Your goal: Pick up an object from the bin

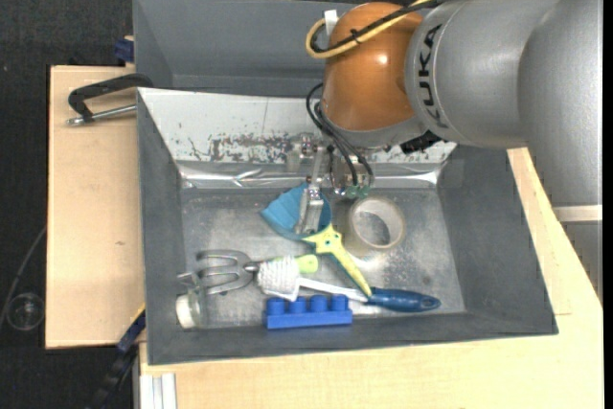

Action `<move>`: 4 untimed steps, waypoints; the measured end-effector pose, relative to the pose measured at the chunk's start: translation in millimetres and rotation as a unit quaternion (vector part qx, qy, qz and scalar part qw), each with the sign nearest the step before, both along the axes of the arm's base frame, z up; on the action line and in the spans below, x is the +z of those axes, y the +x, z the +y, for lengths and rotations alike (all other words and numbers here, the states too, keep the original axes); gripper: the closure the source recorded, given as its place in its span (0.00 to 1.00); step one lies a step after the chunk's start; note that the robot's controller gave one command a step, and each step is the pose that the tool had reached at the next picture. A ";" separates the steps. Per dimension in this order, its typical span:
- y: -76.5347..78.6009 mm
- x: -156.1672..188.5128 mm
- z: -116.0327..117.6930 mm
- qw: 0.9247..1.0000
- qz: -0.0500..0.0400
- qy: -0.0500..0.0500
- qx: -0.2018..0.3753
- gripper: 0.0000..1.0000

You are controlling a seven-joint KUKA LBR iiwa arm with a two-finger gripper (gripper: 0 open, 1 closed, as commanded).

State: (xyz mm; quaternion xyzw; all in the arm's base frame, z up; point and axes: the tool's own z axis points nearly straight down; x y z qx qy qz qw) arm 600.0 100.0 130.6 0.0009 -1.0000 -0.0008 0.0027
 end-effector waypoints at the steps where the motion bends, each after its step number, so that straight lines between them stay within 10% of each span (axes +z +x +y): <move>1: 1.8 5.2 -0.5 1.000 -0.004 0.000 -0.001 0.00; 2: -74.3 -54.4 -10.4 1.000 -0.005 0.001 -0.007 0.00; 4: -76.2 -31.9 -11.3 1.000 -0.006 0.002 -0.011 0.00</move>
Offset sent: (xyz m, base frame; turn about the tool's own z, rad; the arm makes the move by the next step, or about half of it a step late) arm -0.0822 -0.0116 -0.0606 0.0153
